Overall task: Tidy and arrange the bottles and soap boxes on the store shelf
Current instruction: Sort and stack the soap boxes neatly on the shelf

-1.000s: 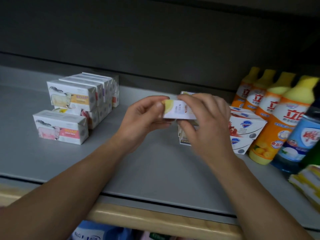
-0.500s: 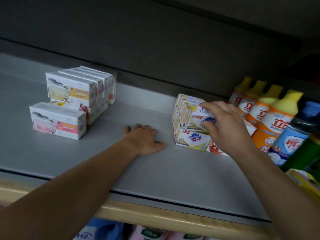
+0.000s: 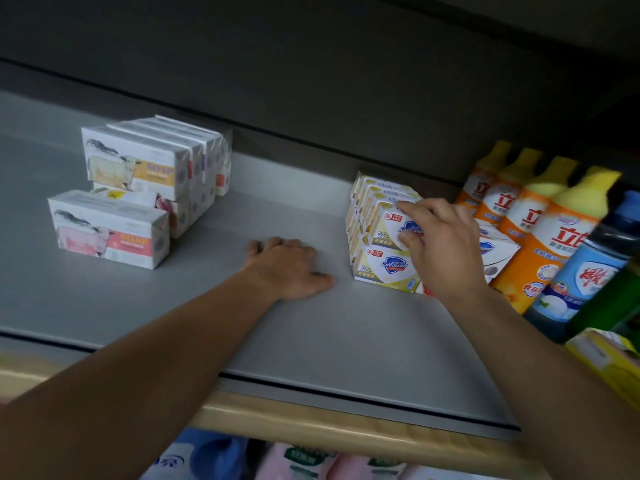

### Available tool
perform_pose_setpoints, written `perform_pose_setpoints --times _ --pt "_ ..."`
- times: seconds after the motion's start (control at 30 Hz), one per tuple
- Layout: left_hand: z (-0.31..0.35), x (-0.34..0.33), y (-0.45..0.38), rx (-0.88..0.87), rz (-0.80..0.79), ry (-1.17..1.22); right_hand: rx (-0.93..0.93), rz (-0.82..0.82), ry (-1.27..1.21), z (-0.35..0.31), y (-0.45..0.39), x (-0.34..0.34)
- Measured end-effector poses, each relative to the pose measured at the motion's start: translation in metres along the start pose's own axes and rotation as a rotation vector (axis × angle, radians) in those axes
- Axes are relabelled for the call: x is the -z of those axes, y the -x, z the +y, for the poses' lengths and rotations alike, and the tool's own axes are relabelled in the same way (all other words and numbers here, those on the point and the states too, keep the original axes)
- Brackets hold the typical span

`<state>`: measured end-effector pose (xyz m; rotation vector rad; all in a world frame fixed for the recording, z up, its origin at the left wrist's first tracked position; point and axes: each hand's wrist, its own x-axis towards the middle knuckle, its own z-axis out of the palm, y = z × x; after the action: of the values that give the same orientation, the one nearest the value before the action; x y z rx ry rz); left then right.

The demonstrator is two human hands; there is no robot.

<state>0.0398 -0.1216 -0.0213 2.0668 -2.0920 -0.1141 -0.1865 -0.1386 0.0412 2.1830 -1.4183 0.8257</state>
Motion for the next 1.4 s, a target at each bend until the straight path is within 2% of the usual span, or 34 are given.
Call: perform_pose_setpoints --times 0.7,1.4 --pt "0.000 -0.001 0.001 0.008 0.027 0.024 -0.016 0.002 0.063 0.001 0.000 -0.003" --pt "-0.004 -0.003 -0.003 0.028 0.037 0.026 -0.006 -0.163 0.075 -0.002 -0.008 0.017"
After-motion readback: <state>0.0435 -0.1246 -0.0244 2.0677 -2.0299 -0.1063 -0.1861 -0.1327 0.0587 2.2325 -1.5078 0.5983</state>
